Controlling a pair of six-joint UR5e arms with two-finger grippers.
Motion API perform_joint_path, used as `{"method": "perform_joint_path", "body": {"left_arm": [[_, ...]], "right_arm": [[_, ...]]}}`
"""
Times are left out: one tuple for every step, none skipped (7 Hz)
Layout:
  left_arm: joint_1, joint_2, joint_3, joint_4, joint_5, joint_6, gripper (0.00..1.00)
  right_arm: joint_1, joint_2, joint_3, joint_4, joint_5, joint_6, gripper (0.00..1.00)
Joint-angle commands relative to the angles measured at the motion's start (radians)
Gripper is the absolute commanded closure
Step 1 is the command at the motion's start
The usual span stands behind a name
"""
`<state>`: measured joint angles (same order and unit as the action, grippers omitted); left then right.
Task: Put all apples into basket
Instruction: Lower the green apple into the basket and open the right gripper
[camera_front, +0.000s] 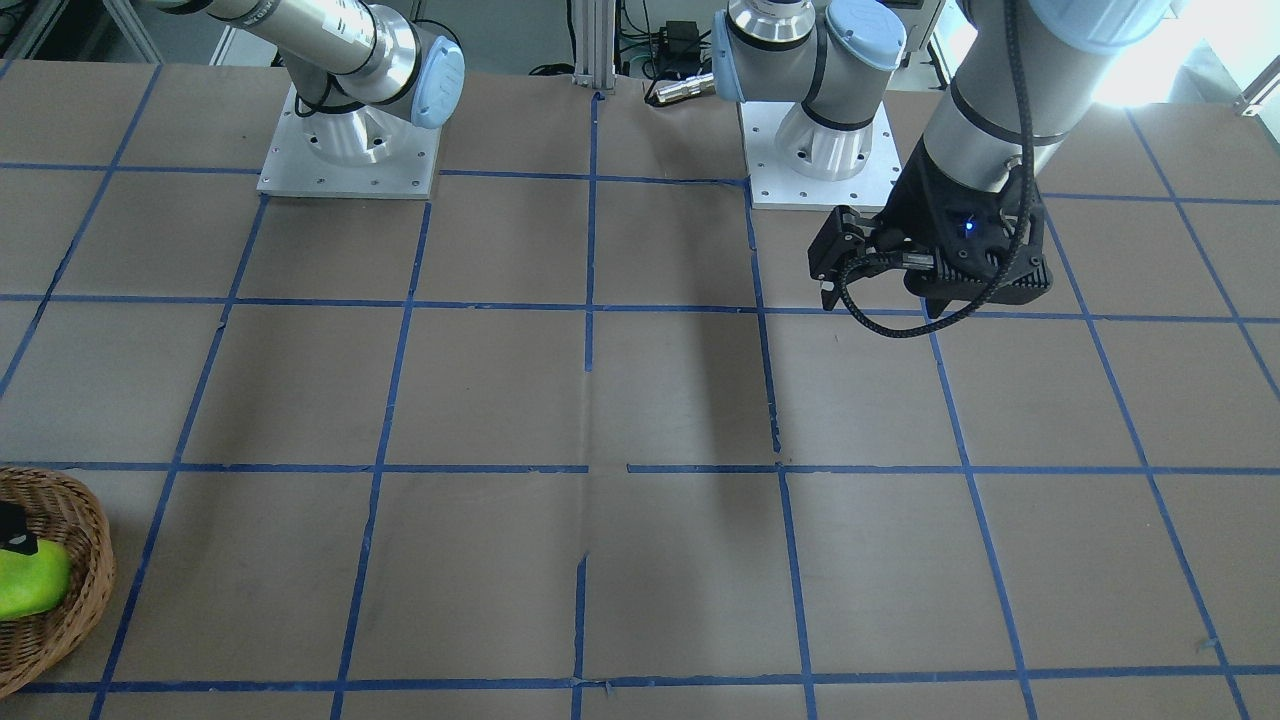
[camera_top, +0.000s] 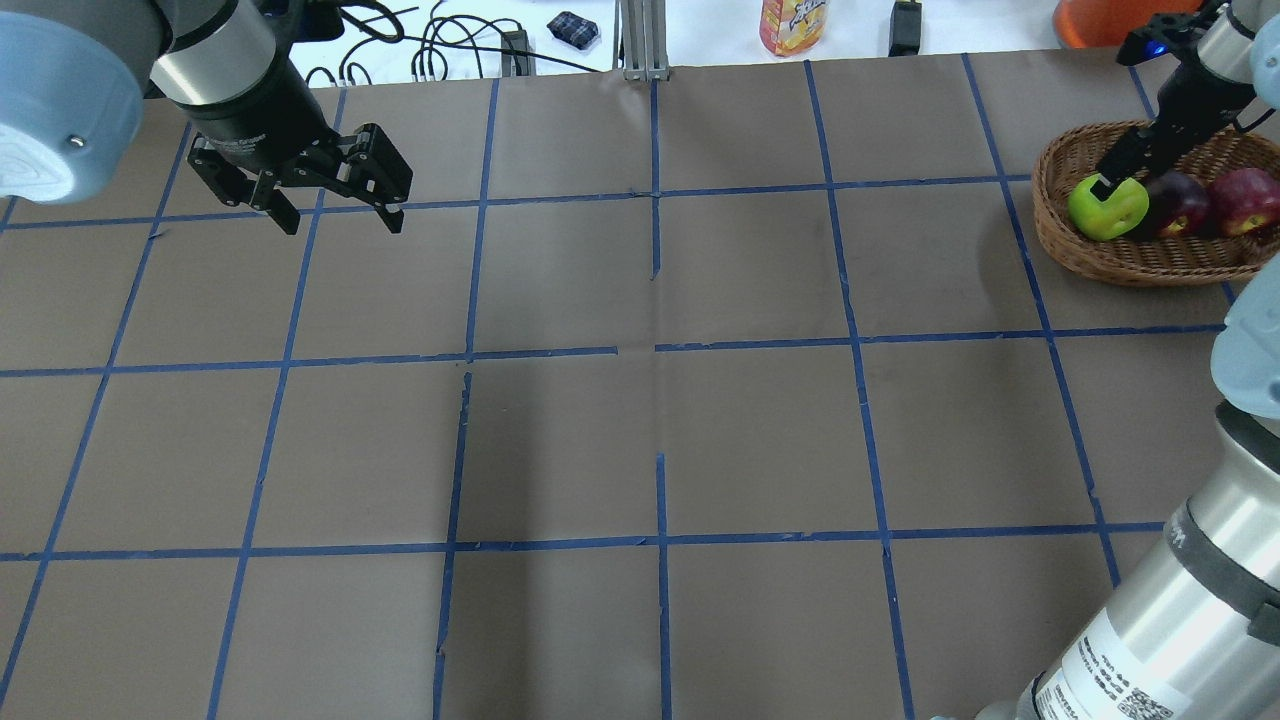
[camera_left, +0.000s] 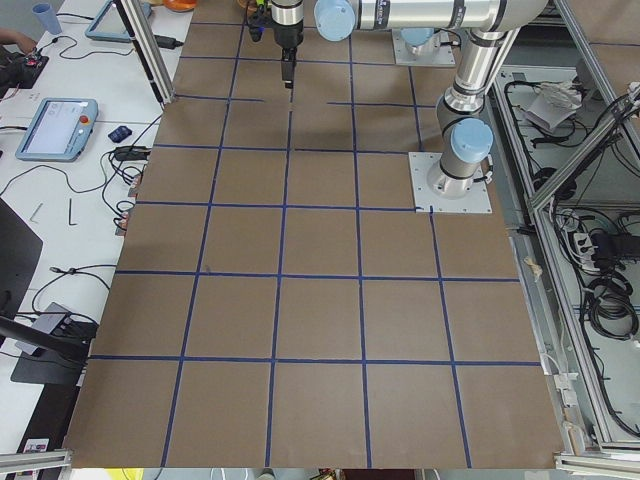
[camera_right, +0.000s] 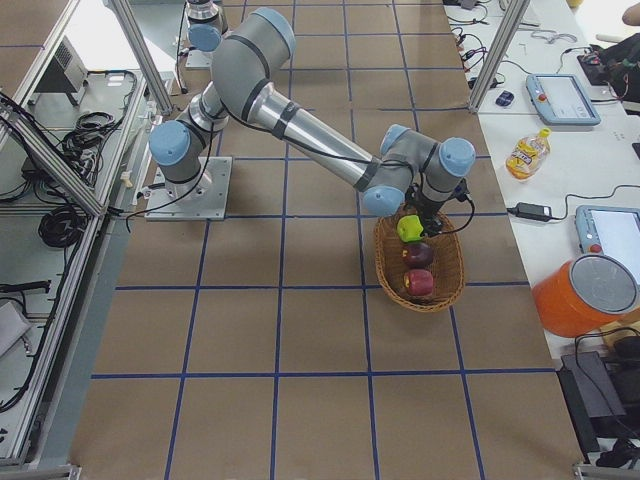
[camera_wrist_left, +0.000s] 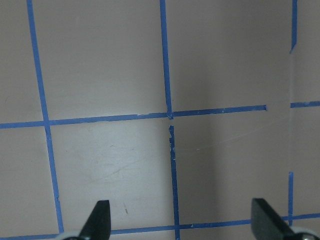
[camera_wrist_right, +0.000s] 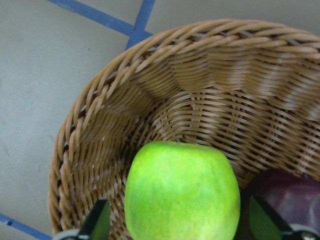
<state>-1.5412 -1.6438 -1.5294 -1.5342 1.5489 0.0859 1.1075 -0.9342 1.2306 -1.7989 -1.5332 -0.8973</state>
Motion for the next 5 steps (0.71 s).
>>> {"method": "perform_joint_path", "body": {"left_arm": [[-0.004, -0.004, -0.001, 0.000, 0.000, 0.000, 0.00], [-0.004, -0.005, 0.000, 0.000, 0.000, 0.000, 0.00], [-0.004, -0.007, -0.001, 0.000, 0.000, 0.000, 0.00], [0.001, -0.005, 0.009, 0.006, -0.001, 0.000, 0.00], [0.001, -0.019, 0.041, 0.008, -0.003, 0.009, 0.00]], "right_arm": [[0.030, -0.092, -0.003, 0.112, -0.001, 0.003, 0.00], [0.084, -0.141, -0.003, 0.154, -0.002, 0.011, 0.00], [0.166, -0.179, -0.003, 0.182, -0.013, 0.041, 0.00], [0.243, -0.214, -0.005, 0.223, -0.024, 0.146, 0.00], [0.330, -0.247, -0.003, 0.248, -0.025, 0.299, 0.00]]}}
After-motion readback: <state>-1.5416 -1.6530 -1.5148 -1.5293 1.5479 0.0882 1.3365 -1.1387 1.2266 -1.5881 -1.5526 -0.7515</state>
